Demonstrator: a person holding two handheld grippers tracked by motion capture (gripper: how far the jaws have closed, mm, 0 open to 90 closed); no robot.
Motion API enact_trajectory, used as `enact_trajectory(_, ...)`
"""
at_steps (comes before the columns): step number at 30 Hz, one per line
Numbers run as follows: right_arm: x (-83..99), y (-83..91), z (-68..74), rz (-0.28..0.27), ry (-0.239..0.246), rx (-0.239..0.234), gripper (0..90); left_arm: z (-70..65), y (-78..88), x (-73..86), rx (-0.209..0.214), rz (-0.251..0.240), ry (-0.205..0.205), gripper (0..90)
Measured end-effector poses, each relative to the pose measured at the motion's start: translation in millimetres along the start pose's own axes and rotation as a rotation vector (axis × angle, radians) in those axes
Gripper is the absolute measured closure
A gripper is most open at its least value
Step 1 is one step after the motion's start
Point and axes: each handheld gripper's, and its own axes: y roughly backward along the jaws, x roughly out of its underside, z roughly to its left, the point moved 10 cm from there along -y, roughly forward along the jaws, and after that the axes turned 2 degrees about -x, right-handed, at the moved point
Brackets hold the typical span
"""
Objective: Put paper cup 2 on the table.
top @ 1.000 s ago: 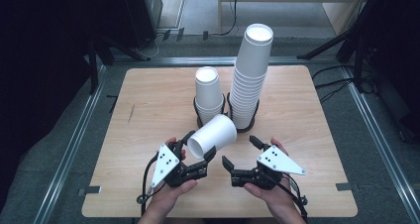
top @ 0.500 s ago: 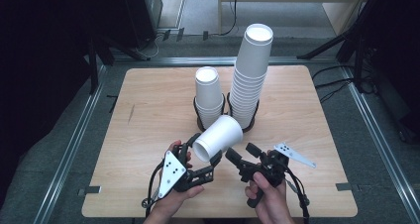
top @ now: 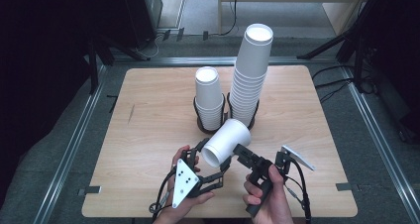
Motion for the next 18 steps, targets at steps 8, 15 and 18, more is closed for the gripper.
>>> enact_trajectory(8, -4.3, 1.6, -6.4, -0.009, -0.097, -0.005, 0.3, -10.7, -1.5, 2.9, 0.008, -0.007, -0.026, 23.6)
enact_trajectory(15, -5.9, -3.1, -24.1, -0.003, -0.176, -0.013, 0.3, -19.9, -1.8, 3.0, 0.013, -0.013, -0.052, 23.6)
enact_trajectory(18, -7.6, -3.1, -24.2, -0.010, -0.192, -0.024, 0.3, -23.0, -2.7, 5.2, 0.017, -0.009, -0.053, 23.6)
